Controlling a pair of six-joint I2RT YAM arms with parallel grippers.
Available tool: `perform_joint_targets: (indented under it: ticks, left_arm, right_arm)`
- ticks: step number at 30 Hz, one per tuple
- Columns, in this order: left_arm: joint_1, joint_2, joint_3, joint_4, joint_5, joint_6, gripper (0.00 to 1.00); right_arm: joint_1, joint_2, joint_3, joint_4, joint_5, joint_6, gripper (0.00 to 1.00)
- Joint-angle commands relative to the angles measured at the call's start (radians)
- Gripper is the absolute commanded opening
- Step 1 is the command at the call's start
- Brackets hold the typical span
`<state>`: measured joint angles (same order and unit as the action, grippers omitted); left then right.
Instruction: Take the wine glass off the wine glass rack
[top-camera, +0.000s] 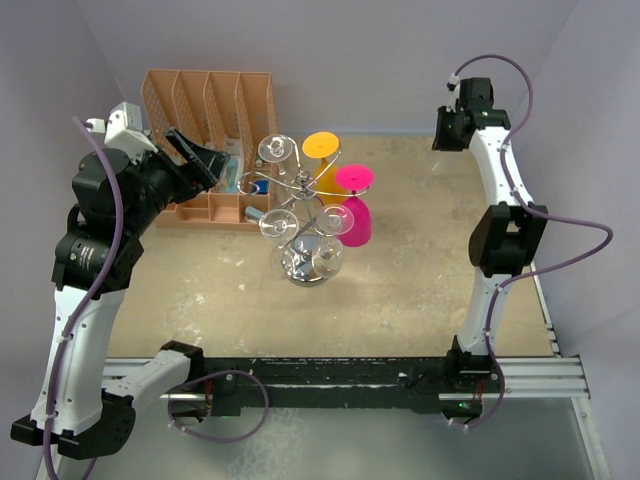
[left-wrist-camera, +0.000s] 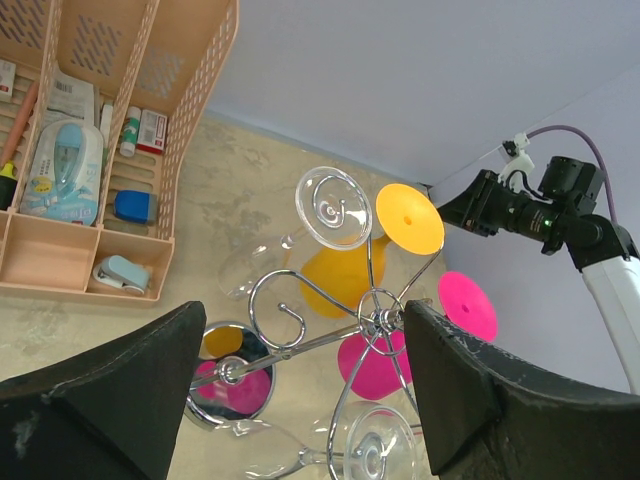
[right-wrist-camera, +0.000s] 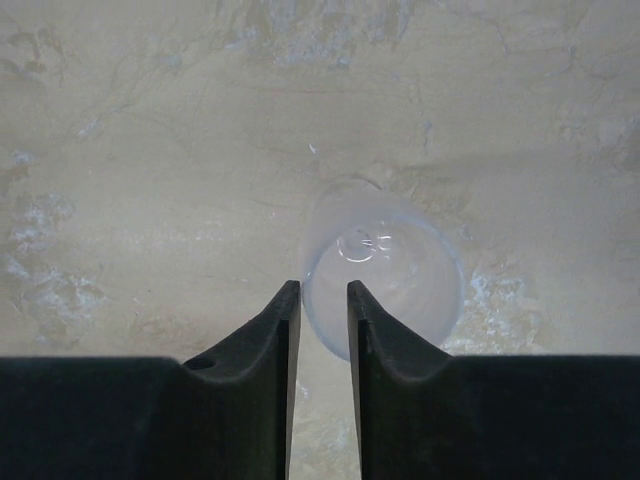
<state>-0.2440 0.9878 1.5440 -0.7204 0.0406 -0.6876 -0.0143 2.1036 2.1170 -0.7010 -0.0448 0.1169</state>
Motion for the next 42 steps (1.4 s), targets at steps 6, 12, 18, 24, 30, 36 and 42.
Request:
perform_joint_targets:
  ticks: [6,12,18,24,30,36,42]
  left_arm:
    - [-0.003,-0.018,0.008,0.032,0.001,0.008,0.77]
    - [-0.003,-0.014,0.001,0.033,0.0,0.01,0.78]
    - [-0.003,-0.015,-0.03,0.035,0.01,0.002,0.78]
    - [-0.003,-0.003,-0.038,-0.001,0.019,0.015,0.78]
    - [-0.003,0.018,-0.051,-0.044,0.047,0.025,0.75]
    - [-0.003,0.008,-0.087,-0.075,0.124,0.017,0.72]
    - [-0.003,-0.037,-0.175,-0.054,0.214,0.018,0.73]
  right_arm:
    - [-0.004,-0.001,0.106,0.004,-0.006,-0.033,0.43]
    - [0.004,-0.047,0.173,0.012,-0.048,-0.044,0.54]
    - [0.053,-0.269,-0.004,0.168,-0.08,-0.039,0.58]
    - [0.079,-0.633,-0.501,0.538,-0.283,0.071,0.67]
    - [0.079,-0.918,-0.835,0.814,-0.424,0.237,0.73]
    - [0.079,-1.06,-0.95,0.854,-0.476,0.277,0.75]
    - [0.079,-1.12,-0.99,0.831,-0.473,0.263,0.79]
